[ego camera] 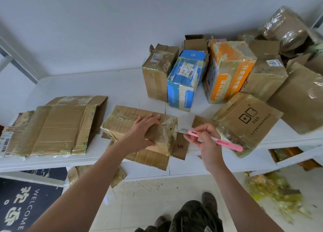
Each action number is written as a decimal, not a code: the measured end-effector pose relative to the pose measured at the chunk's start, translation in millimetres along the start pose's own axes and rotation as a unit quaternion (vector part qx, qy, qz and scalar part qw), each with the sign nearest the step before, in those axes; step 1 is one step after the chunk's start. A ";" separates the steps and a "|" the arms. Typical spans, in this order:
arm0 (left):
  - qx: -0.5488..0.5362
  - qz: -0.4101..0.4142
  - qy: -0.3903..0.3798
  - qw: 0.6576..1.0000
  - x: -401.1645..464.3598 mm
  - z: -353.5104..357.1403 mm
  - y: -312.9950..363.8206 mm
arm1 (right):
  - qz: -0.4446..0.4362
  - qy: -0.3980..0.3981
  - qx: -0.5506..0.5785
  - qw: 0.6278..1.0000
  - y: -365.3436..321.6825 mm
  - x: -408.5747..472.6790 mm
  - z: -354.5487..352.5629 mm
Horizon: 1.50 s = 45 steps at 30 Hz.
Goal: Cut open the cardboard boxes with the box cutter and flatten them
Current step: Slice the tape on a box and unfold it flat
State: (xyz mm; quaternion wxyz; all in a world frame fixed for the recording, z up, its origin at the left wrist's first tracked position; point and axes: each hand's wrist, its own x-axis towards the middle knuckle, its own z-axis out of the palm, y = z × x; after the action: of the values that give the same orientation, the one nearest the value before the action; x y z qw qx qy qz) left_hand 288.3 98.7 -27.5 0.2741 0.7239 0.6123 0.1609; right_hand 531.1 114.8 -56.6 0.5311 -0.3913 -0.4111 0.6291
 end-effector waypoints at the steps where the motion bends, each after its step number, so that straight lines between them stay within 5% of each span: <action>1: 0.013 0.003 -0.013 1.000 -2.5 -2.8 0.3 | -0.015 0.017 -0.012 1.000 -1.7 3.5 -3.9; 4: 0.085 0.023 -0.060 0.994 -15.5 -15.5 -1.5 | -0.081 0.031 -0.158 0.984 -6.1 16.1 -15.1; 7: 0.125 0.021 -0.090 0.988 -32.6 -26.4 -5.3 | -0.155 -0.034 -0.419 0.894 -1.0 33.4 -16.1; 10: 0.001 -0.034 -0.114 0.993 -48.8 -30.9 -2.7 | -0.060 -0.102 -0.528 0.841 7.8 51.2 -1.4; 11: -0.060 -0.054 -0.100 0.992 -52.7 -30.3 -1.0 | -0.035 -0.137 -0.560 0.816 11.0 56.7 4.6; 12: -0.098 -0.075 -0.066 0.990 -56.2 -29.1 0.4 | -0.049 -0.181 -0.634 0.751 13.8 62.7 9.5; 15: -0.017 -0.150 0.113 0.982 -60.6 -21.0 -2.7 | -0.099 -0.234 -0.751 0.609 19.1 75.3 21.5; 17: 0.032 -0.242 0.174 0.954 -60.6 -15.2 -8.8 | -0.097 -0.251 -0.776 0.570 20.2 84.5 27.7; 20: -0.035 -0.334 0.187 0.923 -62.2 -12.2 -11.9 | -0.043 -0.291 -0.789 0.540 17.4 93.0 38.1; 22: -0.108 -0.354 0.200 0.907 -62.5 -13.0 -13.1 | -0.039 -0.274 -0.757 0.592 14.3 93.2 48.2; 25: -0.266 -0.392 0.228 0.851 -58.8 -15.7 -13.7 | -0.059 -0.248 -0.628 0.735 6.0 82.1 77.6; 27: -0.349 -0.429 0.232 0.800 -56.3 -17.3 -12.9 | -0.065 -0.277 -0.569 0.772 2.5 68.0 101.2; 31: -0.435 -0.456 0.237 0.740 -54.4 -16.1 -17.5 | -0.075 -0.353 -0.588 0.724 7.4 39.0 129.4; 36: -0.428 -0.455 0.251 0.740 -56.7 -14.6 -23.9 | -0.090 -0.360 -0.650 0.663 2.3 36.1 134.6; 45: -0.411 -0.463 0.239 0.748 -56.3 -16.0 -19.3 | 0.014 -0.380 -0.553 0.741 -14.3 61.9 132.4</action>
State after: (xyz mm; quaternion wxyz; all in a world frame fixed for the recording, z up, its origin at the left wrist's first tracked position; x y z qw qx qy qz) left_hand 252.7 49.0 -20.4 0.4311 0.1069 0.7923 0.4183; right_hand 405.1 164.0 0.5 0.0121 -0.3510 -0.8487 0.3953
